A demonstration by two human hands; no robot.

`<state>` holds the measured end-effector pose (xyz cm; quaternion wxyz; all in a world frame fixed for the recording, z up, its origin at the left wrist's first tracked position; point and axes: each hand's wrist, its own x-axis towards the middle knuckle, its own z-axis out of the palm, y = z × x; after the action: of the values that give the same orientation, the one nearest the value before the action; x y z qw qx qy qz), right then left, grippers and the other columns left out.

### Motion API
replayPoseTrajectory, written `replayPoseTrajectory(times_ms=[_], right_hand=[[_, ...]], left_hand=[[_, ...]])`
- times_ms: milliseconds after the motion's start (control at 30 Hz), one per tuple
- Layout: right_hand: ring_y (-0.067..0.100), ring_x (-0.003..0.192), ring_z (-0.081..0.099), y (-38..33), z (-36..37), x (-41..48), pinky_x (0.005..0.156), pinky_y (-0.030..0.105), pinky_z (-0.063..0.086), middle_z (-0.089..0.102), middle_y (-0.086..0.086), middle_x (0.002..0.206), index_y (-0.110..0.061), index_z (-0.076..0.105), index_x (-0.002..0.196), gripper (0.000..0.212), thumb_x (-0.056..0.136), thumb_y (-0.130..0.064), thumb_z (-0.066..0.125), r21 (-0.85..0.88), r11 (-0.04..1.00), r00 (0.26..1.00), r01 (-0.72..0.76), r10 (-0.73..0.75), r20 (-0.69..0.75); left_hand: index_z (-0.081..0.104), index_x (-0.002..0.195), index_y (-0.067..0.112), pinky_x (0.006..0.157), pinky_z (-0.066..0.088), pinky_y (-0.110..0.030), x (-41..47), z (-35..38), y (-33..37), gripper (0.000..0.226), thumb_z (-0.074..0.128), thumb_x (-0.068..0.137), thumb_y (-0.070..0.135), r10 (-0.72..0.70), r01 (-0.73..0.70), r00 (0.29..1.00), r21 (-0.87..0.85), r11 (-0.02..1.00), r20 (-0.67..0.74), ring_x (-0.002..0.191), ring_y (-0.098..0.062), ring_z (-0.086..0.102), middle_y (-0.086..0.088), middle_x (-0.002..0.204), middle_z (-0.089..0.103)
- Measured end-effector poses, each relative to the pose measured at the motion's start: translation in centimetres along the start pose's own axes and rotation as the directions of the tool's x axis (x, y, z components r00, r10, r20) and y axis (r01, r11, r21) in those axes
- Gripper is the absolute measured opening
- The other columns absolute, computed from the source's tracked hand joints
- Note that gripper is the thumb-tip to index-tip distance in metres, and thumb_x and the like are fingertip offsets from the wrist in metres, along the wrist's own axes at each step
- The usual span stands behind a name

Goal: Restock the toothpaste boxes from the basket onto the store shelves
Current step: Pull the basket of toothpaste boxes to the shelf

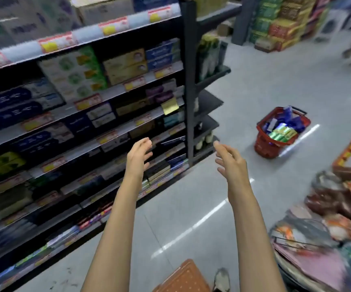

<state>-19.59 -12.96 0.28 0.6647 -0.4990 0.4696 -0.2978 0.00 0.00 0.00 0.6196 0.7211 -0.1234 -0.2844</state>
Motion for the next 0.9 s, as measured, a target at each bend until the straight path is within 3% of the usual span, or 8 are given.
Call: replayPoseTrajectory(times_ms=[267, 467, 567, 700, 900], right_hand=[[0.014, 0.120, 0.062, -4.8, -13.6, 8.8, 0.109, 0.042, 0.048, 0.067, -0.005, 0.125, -0.029, 0.066, 0.123, 0.047, 0.086, -0.058, 0.075, 0.065, 0.998, 0.990, 0.017, -0.008, -0.144], [0.016, 0.121, 0.062, -7.2, -21.2, 13.6, 0.108, 0.040, 0.049, 0.067, -0.003, 0.127, -0.026, 0.065, 0.127, 0.049, 0.088, -0.054, 0.075, 0.098, 0.993, 0.964, 0.069, -0.041, -0.263], [0.012, 0.117, 0.065, -8.0, -23.2, 15.5, 0.105, 0.036, 0.049, 0.070, -0.005, 0.121, -0.025, 0.068, 0.122, 0.042, 0.089, -0.051, 0.075, 0.119, 0.989, 0.952, 0.093, -0.053, -0.303], [0.010, 0.110, 0.068, -8.6, -24.5, 18.3, 0.095, 0.029, 0.051, 0.072, -0.007, 0.113, -0.024, 0.069, 0.120, 0.037, 0.091, -0.047, 0.074, 0.130, 0.986, 0.933, 0.105, -0.053, -0.356], [0.011, 0.110, 0.067, -9.7, -24.1, 25.2, 0.091, 0.027, 0.051, 0.070, -0.006, 0.115, -0.022, 0.068, 0.123, 0.040, 0.092, -0.047, 0.074, 0.124, 0.985, 0.896, 0.117, -0.051, -0.441]], left_hand=[[0.061, 0.134, 0.031, 0.113, 0.044, -0.046, 2.6, 17.8, 4.1, 0.033, 0.056, 0.103, 0.042, 0.003, -0.006, 0.988, 0.022, 1.000, 0.151, 0.124, -0.020, 0.062, 0.003, 0.132, 0.066], [0.062, 0.134, 0.031, 0.113, 0.045, -0.048, 4.7, 27.3, 5.7, 0.036, 0.058, 0.101, 0.043, 0.031, -0.040, 0.970, 0.030, 0.999, 0.242, 0.120, -0.017, 0.065, 0.004, 0.130, 0.068], [0.063, 0.134, 0.031, 0.112, 0.045, -0.048, 6.2, 30.6, 6.2, 0.046, 0.061, 0.092, 0.049, 0.038, -0.047, 0.960, 0.025, 0.999, 0.278, 0.119, -0.016, 0.066, 0.003, 0.129, 0.069], [0.065, 0.128, 0.031, 0.112, 0.046, -0.047, 9.1, 34.6, 6.6, 0.029, 0.059, 0.101, 0.038, 0.027, -0.029, 0.945, 0.000, 1.000, 0.326, 0.119, -0.015, 0.067, 0.003, 0.122, 0.072], [0.066, 0.129, 0.032, 0.112, 0.046, -0.049, 16.5, 39.9, 7.9, 0.052, 0.062, 0.082, 0.052, 0.014, -0.027, 0.912, 0.027, 0.999, 0.410, 0.118, -0.015, 0.066, 0.005, 0.126, 0.071]])
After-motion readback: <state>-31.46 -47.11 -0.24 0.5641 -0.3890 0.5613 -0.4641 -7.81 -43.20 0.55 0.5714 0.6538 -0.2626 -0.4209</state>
